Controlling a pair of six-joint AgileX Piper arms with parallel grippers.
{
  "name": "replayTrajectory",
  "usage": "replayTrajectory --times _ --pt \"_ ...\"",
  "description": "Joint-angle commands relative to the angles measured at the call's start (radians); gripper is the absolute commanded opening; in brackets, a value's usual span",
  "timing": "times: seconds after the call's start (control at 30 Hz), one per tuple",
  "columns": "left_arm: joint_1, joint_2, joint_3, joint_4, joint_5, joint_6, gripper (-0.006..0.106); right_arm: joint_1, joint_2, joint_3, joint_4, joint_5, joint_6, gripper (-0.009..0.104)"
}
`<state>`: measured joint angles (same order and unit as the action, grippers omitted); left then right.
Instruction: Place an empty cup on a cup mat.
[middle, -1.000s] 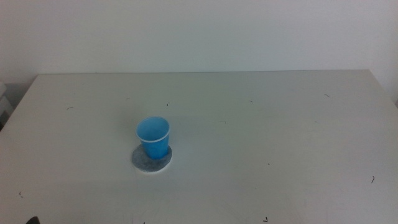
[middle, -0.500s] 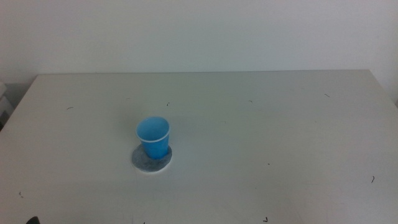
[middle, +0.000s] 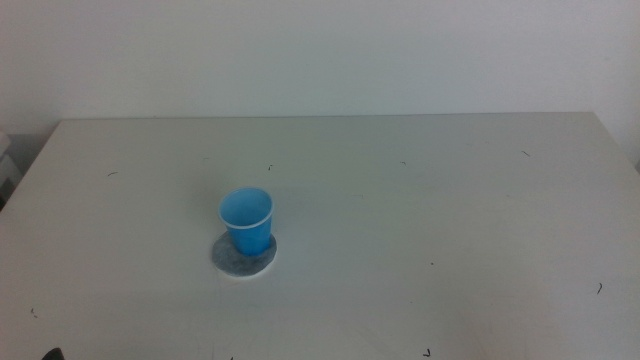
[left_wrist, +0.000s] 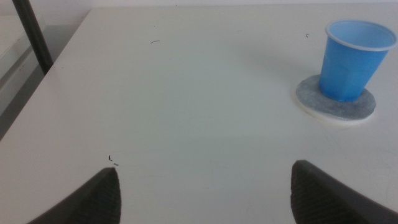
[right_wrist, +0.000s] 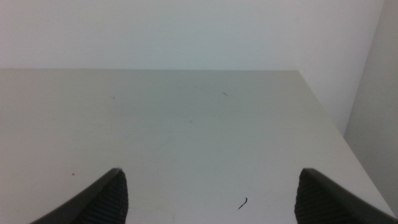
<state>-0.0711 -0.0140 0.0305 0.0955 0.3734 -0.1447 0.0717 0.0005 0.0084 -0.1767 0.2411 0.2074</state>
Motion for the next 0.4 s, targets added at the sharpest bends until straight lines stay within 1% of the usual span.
replayTrajectory --times 0.0,0.37 --pt "0.001 -0.013 -0.006 0.001 -0.067 -0.004 0.105 -0.007 -0.008 -0.018 -0.016 -0.078 -0.012 0.094" --pt "0.001 -0.013 -0.006 0.001 -0.067 -0.004 0.105 -0.007 -0.037 0.013 -0.016 -0.055 -0.012 0.094"
